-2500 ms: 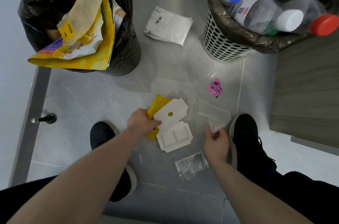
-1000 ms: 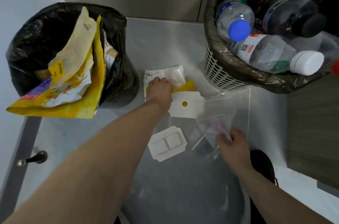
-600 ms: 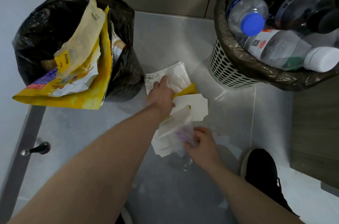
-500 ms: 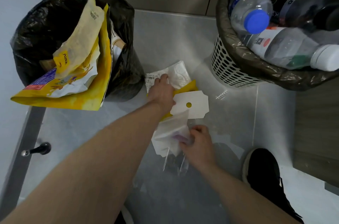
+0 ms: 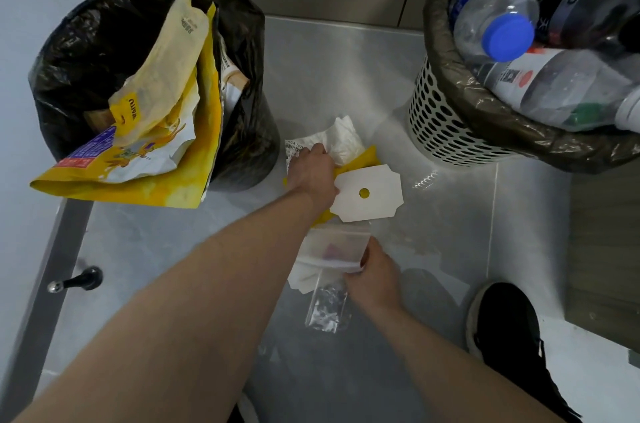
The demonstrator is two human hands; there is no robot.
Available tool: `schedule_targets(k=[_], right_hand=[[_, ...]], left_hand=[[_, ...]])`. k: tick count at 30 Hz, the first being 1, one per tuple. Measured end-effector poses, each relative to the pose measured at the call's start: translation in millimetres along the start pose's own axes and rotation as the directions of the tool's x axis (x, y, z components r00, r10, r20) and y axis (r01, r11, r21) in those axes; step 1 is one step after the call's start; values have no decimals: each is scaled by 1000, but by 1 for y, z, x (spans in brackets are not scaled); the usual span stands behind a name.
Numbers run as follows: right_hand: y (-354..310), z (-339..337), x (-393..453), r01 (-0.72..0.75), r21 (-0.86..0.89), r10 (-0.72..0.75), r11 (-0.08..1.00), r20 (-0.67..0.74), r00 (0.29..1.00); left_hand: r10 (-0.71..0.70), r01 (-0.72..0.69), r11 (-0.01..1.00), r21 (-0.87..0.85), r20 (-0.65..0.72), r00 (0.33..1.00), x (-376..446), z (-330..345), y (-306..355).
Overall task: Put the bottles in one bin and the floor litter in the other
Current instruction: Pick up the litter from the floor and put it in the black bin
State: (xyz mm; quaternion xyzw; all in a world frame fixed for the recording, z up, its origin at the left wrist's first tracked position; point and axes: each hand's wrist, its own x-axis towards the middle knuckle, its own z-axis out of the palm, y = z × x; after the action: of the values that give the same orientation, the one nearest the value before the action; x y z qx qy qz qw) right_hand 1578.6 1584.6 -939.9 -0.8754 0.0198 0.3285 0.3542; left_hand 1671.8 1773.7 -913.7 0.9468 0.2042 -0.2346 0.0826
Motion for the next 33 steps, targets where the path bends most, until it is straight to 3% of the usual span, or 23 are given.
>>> schedule_targets(k=[11, 20, 23, 26, 33], right_hand=[[4, 10, -5, 57, -231, -60, 971, -5, 998], [-6, 1, -20, 120, -99, -119, 988, 18, 993], [-12, 14, -27, 149, -204, -156, 968, -19, 988], [-26, 28, -29, 79, -371, -98, 925, -32, 995], [-41, 40, -21, 14, -362, -13, 932, 5, 1000]], left_hand=[[-16, 18, 997, -70, 15, 1000, -1, 2, -2], [-14, 15, 997, -80, 13, 1000, -2, 1, -2], [-6, 7, 997, -78, 18, 1000, -2, -1, -2], [-6, 7, 997, -72, 20, 1000, -2, -1, -3], [-7, 8, 999, -47, 24, 1000, -1, 0, -2]])
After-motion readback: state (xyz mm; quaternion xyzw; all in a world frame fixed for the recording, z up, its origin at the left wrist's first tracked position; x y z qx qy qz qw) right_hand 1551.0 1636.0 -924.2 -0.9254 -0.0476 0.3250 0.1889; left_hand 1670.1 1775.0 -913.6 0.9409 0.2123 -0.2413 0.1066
